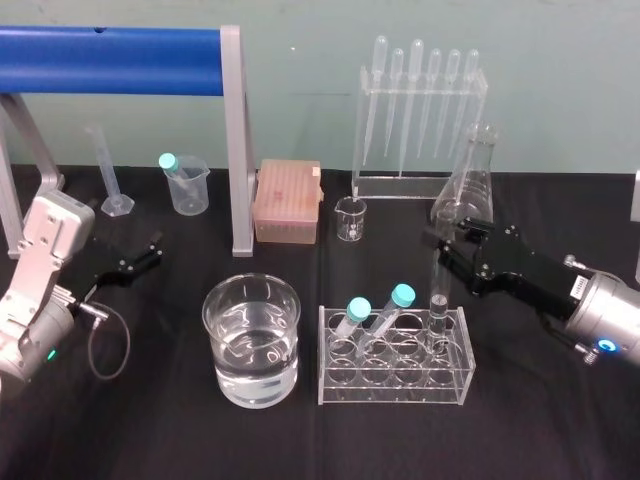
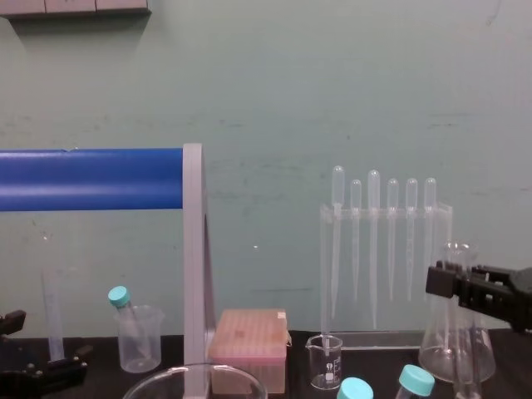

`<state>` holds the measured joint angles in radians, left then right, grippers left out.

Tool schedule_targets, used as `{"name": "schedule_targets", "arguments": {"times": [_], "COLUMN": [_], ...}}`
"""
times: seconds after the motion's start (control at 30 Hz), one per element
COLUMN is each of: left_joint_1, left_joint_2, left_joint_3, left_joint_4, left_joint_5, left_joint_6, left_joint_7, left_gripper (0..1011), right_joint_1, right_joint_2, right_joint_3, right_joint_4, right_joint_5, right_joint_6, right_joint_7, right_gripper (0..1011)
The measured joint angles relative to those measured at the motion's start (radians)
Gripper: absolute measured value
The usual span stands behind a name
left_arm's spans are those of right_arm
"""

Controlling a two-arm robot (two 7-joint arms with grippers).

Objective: Hold the test tube with one hand and immerse one end into the beaker, then return it to the test tube rack.

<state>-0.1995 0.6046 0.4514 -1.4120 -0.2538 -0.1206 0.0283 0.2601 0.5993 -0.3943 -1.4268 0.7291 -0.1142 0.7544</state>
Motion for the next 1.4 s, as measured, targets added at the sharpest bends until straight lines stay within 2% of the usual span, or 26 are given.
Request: {"name": "schedule_targets", "arguments": {"times": [0.23, 0.8, 0.9, 0.93, 1.03, 1.1, 1.17, 1.2, 1.3, 1.33, 1.4], "left_joint_1": [0.0, 0.0, 0.0, 0.0, 0.0, 0.0, 0.0, 0.0, 0.0, 0.0, 0.0], "left_joint_2": [0.0, 0.0, 0.0, 0.0, 0.0, 0.0, 0.0, 0.0, 0.0, 0.0, 0.0], "left_joint_3": [0.0, 0.0, 0.0, 0.0, 0.0, 0.0, 0.0, 0.0, 0.0, 0.0, 0.0], "left_joint_4": [0.0, 0.0, 0.0, 0.0, 0.0, 0.0, 0.0, 0.0, 0.0, 0.0, 0.0], "left_joint_5": [0.0, 0.0, 0.0, 0.0, 0.0, 0.0, 0.0, 0.0, 0.0, 0.0, 0.0], "left_joint_6": [0.0, 0.0, 0.0, 0.0, 0.0, 0.0, 0.0, 0.0, 0.0, 0.0, 0.0], "left_joint_7": [0.0, 0.0, 0.0, 0.0, 0.0, 0.0, 0.0, 0.0, 0.0, 0.0, 0.0], "left_gripper": [1000, 1000, 1000, 1000, 1000, 1000, 1000, 1000, 1000, 1000, 1000], "right_joint_1": [0.008, 0.007, 0.007, 0.007, 0.006, 0.006, 0.006, 0.006, 0.006, 0.006, 0.006], "right_joint_2": [-0.003, -0.003, -0.003, -0.003, -0.003, -0.003, -0.003, -0.003, -0.003, -0.003, -0.003], "right_joint_3": [-0.01, -0.009, -0.009, -0.009, -0.008, -0.008, -0.008, -0.008, -0.008, -0.008, -0.008], "right_joint_4": [0.019, 0.017, 0.017, 0.017, 0.016, 0.016, 0.016, 0.016, 0.016, 0.016, 0.016], "right_joint_5": [-0.004, -0.003, -0.003, -0.003, -0.002, -0.002, -0.002, -0.002, -0.002, -0.002, -0.002], "right_joint_6": [0.004, 0.003, 0.003, 0.003, 0.003, 0.003, 0.002, 0.002, 0.002, 0.002, 0.002], "right_joint_7": [0.005, 0.004, 0.004, 0.004, 0.004, 0.004, 0.004, 0.004, 0.004, 0.004, 0.004], "right_gripper": [247, 251, 295, 360, 414, 513, 554, 614, 673, 733, 788]}}
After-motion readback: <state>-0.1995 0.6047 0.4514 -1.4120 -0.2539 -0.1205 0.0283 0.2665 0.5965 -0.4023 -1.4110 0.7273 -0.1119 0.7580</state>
